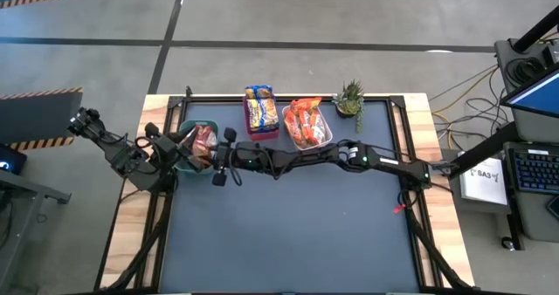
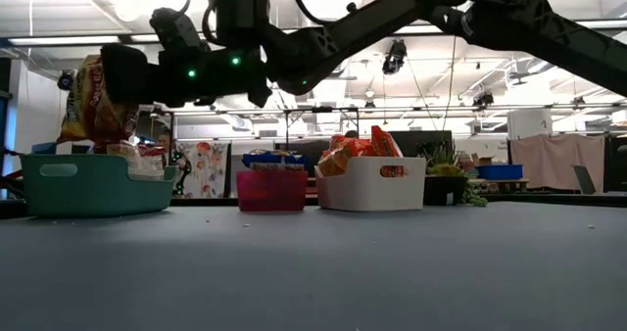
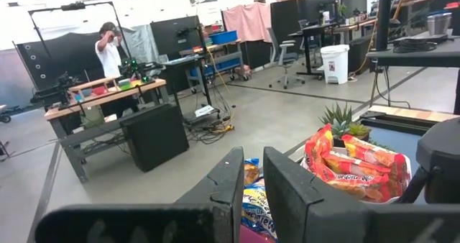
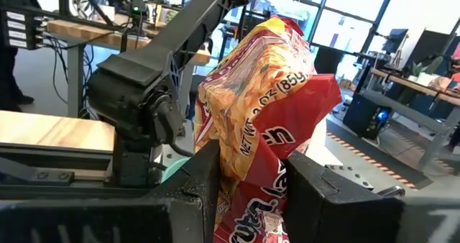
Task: Sort Maruchan noodles
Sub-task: Put the red noodle pack into the green bin
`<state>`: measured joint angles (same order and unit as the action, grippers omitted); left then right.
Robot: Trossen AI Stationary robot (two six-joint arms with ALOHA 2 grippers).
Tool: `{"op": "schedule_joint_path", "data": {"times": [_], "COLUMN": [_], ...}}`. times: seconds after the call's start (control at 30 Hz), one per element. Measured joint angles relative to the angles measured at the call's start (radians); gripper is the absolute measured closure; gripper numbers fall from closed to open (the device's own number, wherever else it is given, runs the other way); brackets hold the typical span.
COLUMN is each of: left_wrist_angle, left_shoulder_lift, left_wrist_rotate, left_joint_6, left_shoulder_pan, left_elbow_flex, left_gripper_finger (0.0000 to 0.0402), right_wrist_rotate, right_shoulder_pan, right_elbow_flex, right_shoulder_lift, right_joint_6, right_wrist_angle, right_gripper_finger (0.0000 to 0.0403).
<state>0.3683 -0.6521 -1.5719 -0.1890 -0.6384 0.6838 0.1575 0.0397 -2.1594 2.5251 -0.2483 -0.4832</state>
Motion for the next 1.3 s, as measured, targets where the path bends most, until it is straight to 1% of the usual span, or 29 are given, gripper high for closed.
{"op": "schedule_joint_path", "data": {"times": [0.3, 0.43, 1.3], "left_wrist_angle": [0.000, 0.000, 0.000], "left_shoulder_lift": [0.000, 0.000, 0.000], "left_wrist_rotate": [0.000, 0.000, 0.001], "left_joint_6": [0.000, 0.000, 0.000], "left_shoulder_pan": [0.000, 0.000, 0.000], "left_elbow_flex": [0.000, 0.000, 0.000], "left_gripper_finger": [0.0364, 0.0364, 0.0364], "right_wrist_rotate": [-0.004, -0.035, -0.034], "right_shoulder_pan": [0.012, 0.015, 0.015], "right_elbow_flex": [-0.009, -0.009, 0.022], "right_shoulder_lift": [0.013, 0.013, 0.013], "right_joint_6": [0.002, 0.004, 0.015], "right_wrist_angle": [-0.028, -0.029, -0.030], "right_gripper_finger": [0.0302, 0.0302, 0.0298]}}
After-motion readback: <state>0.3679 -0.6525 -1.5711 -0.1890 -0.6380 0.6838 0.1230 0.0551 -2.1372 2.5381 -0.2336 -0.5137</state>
